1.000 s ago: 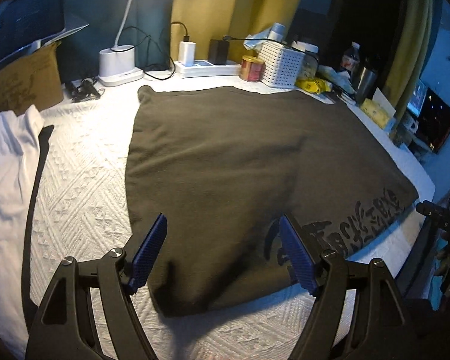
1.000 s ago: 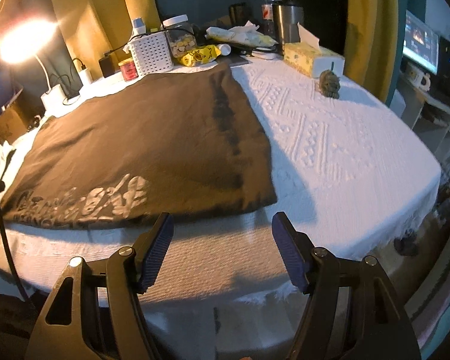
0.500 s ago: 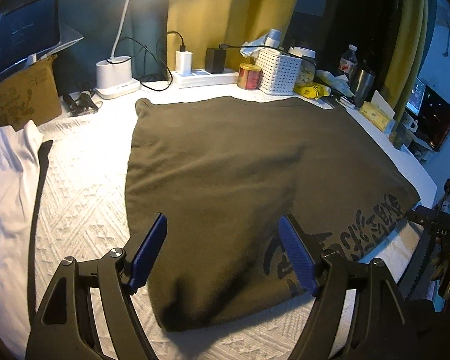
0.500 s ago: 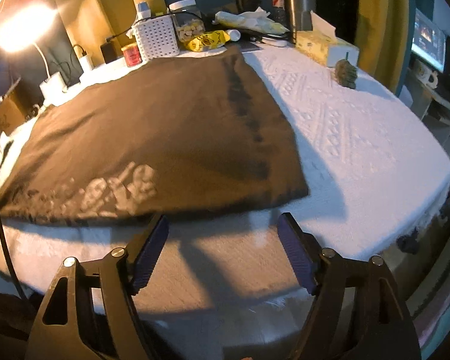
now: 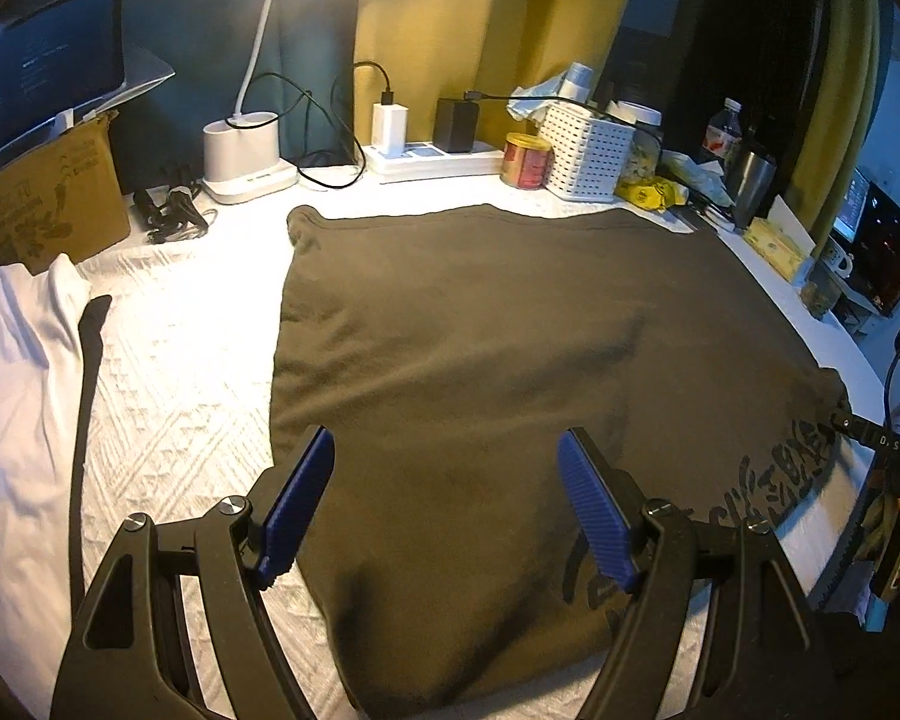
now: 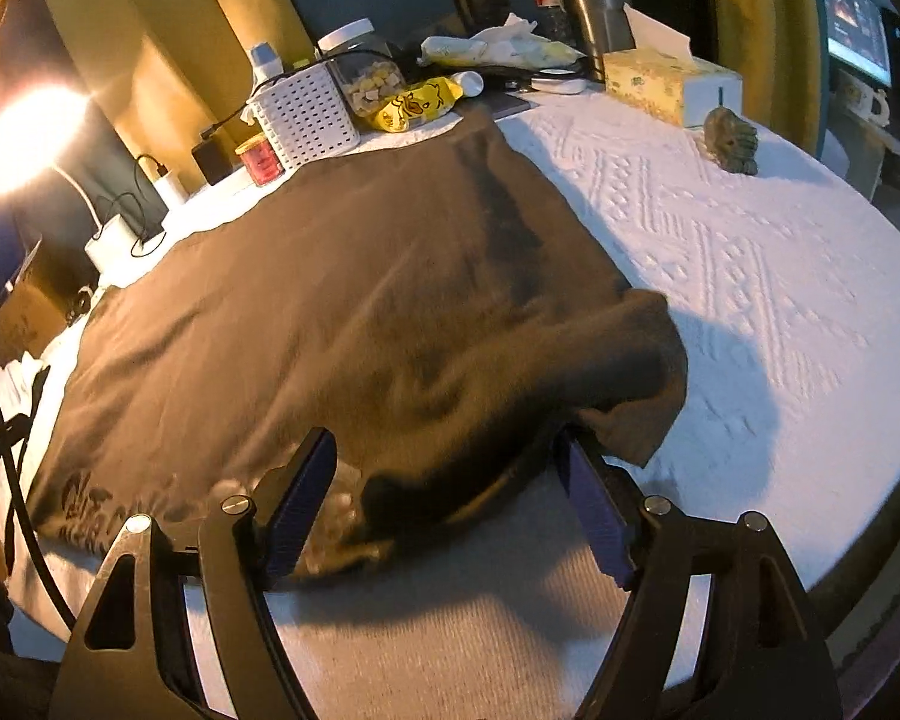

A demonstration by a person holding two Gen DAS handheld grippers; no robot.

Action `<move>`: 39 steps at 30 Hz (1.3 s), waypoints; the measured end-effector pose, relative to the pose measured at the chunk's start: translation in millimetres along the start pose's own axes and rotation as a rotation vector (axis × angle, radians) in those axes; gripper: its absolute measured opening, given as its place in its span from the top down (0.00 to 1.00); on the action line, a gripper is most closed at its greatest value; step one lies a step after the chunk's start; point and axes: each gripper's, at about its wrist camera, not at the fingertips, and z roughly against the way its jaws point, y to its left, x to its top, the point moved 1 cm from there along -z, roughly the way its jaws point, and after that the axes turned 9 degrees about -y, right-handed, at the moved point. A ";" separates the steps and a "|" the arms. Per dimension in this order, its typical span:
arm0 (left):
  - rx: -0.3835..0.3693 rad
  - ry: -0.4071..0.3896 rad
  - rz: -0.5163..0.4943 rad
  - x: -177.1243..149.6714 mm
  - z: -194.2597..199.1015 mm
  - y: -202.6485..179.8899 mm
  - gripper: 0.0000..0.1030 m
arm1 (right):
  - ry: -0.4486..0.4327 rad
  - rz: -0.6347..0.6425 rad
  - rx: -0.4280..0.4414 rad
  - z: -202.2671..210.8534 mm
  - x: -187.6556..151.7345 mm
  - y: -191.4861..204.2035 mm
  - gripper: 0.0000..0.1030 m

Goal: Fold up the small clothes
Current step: 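Grasp the side edge with the right gripper and lift it over the body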

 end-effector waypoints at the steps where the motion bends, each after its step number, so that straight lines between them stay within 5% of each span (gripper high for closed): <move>1: 0.003 0.000 0.003 1.4 -1.2 1.1 0.25 | 0.000 -0.001 0.002 -3.0 2.4 1.1 0.24; 31: 0.060 0.042 0.035 38.3 -51.9 32.1 0.25 | -0.013 -0.020 0.069 -91.0 70.2 20.7 0.24; 34: 0.059 0.043 0.039 40.0 -54.6 35.8 0.25 | -0.014 0.002 0.073 -101.1 75.3 24.7 0.37; 35: 0.059 0.043 0.040 40.4 -55.4 36.7 0.25 | -0.013 0.019 0.063 -104.5 76.9 26.6 0.54; 36: 0.058 0.043 0.042 40.7 -56.3 37.6 0.25 | -0.008 0.022 0.060 -106.9 77.6 26.4 0.61; 39: 0.052 0.042 0.046 41.8 -59.0 41.1 0.25 | 0.001 0.033 0.070 -112.1 80.6 26.9 0.70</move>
